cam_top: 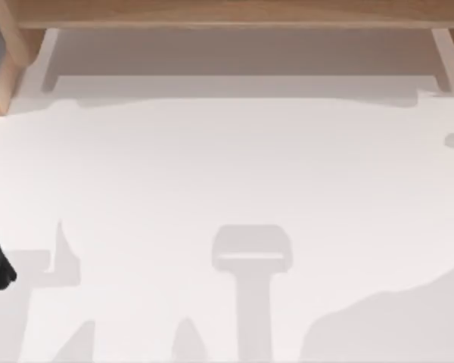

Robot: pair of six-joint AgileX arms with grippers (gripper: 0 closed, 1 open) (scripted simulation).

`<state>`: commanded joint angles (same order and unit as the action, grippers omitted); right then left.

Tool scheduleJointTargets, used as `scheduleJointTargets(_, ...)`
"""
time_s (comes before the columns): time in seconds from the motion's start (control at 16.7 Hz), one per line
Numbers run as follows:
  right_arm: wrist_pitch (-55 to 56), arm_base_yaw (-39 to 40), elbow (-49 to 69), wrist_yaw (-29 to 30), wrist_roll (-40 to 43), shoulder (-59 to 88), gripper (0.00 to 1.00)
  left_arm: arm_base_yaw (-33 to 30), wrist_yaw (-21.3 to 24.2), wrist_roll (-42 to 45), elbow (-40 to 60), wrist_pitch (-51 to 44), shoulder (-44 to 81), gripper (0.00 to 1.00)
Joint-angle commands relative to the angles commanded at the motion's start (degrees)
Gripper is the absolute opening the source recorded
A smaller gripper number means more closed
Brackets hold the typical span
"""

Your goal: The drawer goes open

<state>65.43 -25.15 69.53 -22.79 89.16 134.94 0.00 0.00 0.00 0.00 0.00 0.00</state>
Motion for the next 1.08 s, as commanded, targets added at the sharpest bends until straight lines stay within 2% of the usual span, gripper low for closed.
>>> scheduleJointTargets(0.18, 1.0, -0.2, -2.3, -0.9, -0.3, -0.8, 0.00, 0.0, 0.0, 0.0, 0.0, 0.0, 0.0, 1.00)
scheduleJointTargets(0.54, 7.9, -3.3, -14.5, -3.5, -0.1, -6.3, 0.00, 0.0, 0.0, 0.0, 0.0, 0.0, 0.0, 1.00)
scheduleJointTargets(1.08, 11.4, -5.1, -19.4, -5.2, -0.1, -8.7, 0.00, 0.0, 0.0, 0.0, 0.0, 0.0, 0.0, 1.00)
